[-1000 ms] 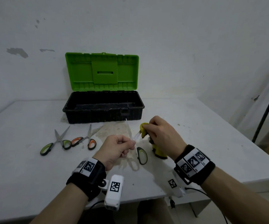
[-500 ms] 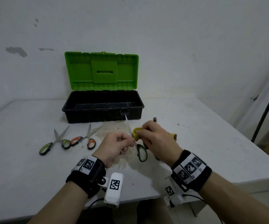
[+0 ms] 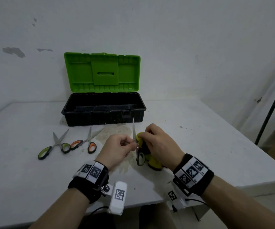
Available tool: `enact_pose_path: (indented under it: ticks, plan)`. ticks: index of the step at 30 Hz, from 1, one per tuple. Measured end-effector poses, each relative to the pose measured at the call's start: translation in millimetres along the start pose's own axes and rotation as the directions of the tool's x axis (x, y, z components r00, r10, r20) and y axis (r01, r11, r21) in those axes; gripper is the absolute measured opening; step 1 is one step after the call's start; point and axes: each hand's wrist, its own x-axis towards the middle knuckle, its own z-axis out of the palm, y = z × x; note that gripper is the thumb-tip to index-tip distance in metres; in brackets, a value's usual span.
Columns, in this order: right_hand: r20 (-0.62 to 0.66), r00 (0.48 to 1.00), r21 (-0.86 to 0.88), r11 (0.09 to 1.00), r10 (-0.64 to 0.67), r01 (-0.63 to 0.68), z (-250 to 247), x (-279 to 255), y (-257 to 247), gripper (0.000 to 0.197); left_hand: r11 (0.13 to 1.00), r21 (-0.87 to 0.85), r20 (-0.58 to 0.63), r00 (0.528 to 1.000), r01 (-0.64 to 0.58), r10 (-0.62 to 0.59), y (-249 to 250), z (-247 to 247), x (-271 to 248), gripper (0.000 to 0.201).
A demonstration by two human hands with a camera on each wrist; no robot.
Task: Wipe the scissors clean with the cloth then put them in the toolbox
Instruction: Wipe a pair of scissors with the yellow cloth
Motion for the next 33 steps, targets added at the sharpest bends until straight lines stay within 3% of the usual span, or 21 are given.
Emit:
enact_pose_path:
  ticks: [6, 9, 13, 15, 20, 22, 25, 28, 33]
  plan:
    - [-0.099, 0.966, -0.053, 0.968, 0.239, -0.245, -12, 10, 22, 0.012, 1.000, 0.028, 0.011, 1.000, 0.001, -0.001, -5, -4, -1, 0.008]
    - [-0.184, 0.976, 0.000, 0.993, 0.116, -0.118, -16, 7, 17, 0.012, 0.990, -0.097, 0.016, 0.995, 0.103, -0.102, -5, -2, -1, 0.010]
    - [-0.025, 0.998, -0.012, 0.998, -0.058, 0.058, -6, -6, 0, 0.016, 0.952, -0.235, 0.054, 0.981, 0.195, -0.187, -2, 3, -1, 0.010]
    - [-0.012, 1.000, -0.001, 1.000, -0.029, 0.029, -1, -7, 5, 0.018, 0.949, -0.244, 0.069, 0.980, 0.199, -0.187, -1, 4, -2, 0.010]
    - [-0.128, 0.976, 0.028, 0.984, 0.178, -0.176, -11, 3, 23, 0.013, 0.960, -0.198, 0.069, 0.980, 0.196, -0.186, -3, 0, -5, 0.008]
    - [-0.105, 0.989, 0.050, 0.994, 0.104, -0.099, -13, 3, 19, 0.012, 0.961, -0.185, 0.066, 0.979, 0.203, -0.194, -2, 1, -4, 0.008]
    - [0.052, 0.997, 0.034, 0.998, -0.059, 0.057, -7, -2, 7, 0.012, 0.955, -0.202, 0.092, 0.975, 0.217, -0.202, 1, 3, -2, 0.008]
    - [0.061, 0.998, 0.031, 0.999, -0.014, 0.012, -2, -4, 6, 0.016, 0.950, -0.205, 0.137, 0.968, 0.236, -0.211, 4, 3, -3, 0.005]
    - [0.059, 0.998, 0.020, 1.000, 0.001, -0.002, -6, -6, 6, 0.017, 0.936, -0.195, 0.208, 0.945, 0.292, -0.252, 5, -5, -7, 0.019]
